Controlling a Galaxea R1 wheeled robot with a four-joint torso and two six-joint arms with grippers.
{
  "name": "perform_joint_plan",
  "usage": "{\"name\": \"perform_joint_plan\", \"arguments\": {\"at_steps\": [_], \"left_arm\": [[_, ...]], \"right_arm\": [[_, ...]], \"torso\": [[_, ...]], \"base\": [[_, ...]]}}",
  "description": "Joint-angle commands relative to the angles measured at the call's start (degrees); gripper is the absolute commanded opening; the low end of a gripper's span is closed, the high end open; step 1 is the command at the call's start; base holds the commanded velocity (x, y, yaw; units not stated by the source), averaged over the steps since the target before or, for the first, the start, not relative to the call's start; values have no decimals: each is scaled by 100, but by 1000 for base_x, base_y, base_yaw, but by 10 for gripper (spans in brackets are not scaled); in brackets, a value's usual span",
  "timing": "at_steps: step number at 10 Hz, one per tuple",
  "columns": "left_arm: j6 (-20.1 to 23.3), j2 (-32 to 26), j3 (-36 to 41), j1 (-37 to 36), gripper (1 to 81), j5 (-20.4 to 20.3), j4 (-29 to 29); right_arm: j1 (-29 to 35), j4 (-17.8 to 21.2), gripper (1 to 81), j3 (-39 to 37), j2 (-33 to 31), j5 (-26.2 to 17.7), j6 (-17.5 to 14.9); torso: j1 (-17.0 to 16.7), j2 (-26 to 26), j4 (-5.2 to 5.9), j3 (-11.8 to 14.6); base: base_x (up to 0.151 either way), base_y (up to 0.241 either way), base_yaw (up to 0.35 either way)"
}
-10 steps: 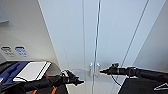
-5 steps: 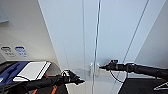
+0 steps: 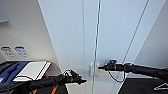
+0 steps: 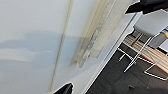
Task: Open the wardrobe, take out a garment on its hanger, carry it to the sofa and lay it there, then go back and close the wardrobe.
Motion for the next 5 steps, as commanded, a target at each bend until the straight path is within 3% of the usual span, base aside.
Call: {"name": "perform_joint_plan", "arguments": {"at_steps": [1,5], "left_arm": [[-3,115,-64,-863,811,27,-10],[-3,423,-345,-855,811,106,-19]], "right_arm": [[860,48,811,-141,182,31,7],[922,57,811,-334,560,31,7]], "torso": [[0,0,0,0],[0,0,0,-2]], "base": [[0,0,0],[0,0,0]]}}
